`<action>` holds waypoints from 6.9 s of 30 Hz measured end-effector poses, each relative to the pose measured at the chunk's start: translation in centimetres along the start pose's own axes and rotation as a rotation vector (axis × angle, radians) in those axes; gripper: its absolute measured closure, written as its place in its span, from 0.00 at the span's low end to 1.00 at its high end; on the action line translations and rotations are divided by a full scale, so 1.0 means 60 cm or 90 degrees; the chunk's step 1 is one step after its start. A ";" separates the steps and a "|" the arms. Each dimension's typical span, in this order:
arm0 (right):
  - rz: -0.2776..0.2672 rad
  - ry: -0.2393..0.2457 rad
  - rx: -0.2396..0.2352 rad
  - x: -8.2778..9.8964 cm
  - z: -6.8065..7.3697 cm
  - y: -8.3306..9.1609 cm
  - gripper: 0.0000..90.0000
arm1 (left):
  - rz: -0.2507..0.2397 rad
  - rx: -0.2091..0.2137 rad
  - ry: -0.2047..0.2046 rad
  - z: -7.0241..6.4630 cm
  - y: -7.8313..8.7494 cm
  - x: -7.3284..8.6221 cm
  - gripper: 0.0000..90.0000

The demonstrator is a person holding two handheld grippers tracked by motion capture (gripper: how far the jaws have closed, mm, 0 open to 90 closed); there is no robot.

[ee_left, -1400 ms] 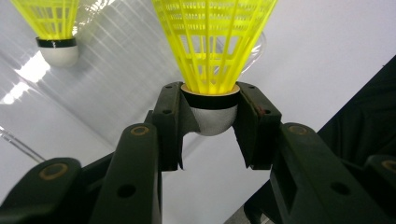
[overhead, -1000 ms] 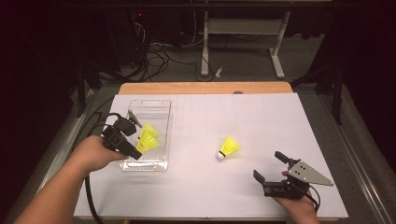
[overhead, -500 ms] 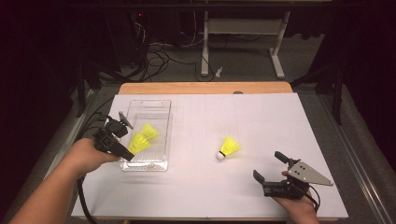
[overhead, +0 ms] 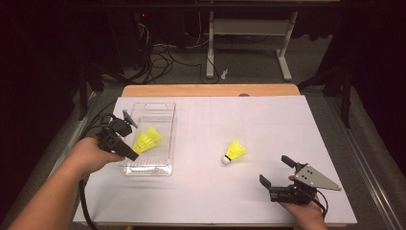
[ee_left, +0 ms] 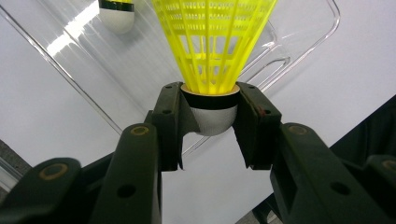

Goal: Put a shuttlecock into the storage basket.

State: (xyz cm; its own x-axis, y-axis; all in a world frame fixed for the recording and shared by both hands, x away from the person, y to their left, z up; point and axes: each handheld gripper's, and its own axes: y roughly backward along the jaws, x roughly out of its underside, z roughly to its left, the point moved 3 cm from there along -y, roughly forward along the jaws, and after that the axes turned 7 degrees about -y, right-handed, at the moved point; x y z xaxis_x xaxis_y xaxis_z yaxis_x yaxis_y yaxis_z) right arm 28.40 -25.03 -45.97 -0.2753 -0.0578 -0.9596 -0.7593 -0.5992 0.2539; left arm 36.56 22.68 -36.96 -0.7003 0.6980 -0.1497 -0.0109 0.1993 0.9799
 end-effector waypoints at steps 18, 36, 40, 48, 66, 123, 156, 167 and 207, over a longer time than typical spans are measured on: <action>0.009 0.001 -0.003 0.003 -0.001 -0.003 0.01 | 0.005 -0.025 0.009 0.040 0.011 -0.024 0.72; 0.008 -0.002 -0.003 0.004 -0.004 -0.003 0.01 | 0.035 -0.015 0.033 0.066 -0.047 -0.014 0.72; 0.009 0.000 -0.003 0.004 -0.003 -0.004 0.01 | 0.041 -0.014 0.032 0.066 -0.056 -0.015 0.72; 0.010 -0.001 -0.003 0.004 -0.003 -0.004 0.01 | 0.047 -0.015 0.024 0.064 -0.070 -0.022 0.72; 0.006 -0.005 -0.004 0.003 -0.005 -0.001 0.01 | 0.087 -0.028 0.025 0.064 -0.098 -0.035 0.72; 0.004 -0.003 -0.005 0.002 -0.005 0.000 0.01 | 0.083 -0.009 0.020 0.046 -0.105 -0.038 0.52; 0.004 -0.001 -0.003 0.002 -0.002 -0.001 0.01 | 0.038 0.021 0.044 0.017 -0.021 -0.011 0.31; 0.002 0.000 -0.004 0.001 -0.002 0.000 0.01 | 0.044 0.011 0.023 -0.006 -0.021 -0.017 0.22; -0.015 -0.003 0.008 -0.004 -0.003 0.005 0.00 | 0.058 0.016 -0.025 -0.069 -0.042 -0.059 0.01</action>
State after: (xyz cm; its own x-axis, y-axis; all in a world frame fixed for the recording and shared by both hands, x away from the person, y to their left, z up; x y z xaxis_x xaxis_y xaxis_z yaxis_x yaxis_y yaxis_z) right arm 28.37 -25.34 -45.66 -0.2597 -0.0397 -0.9649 -0.7731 -0.5901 0.2324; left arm 36.12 16.87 -38.36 -0.6686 0.7407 -0.0659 0.0699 0.1508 0.9861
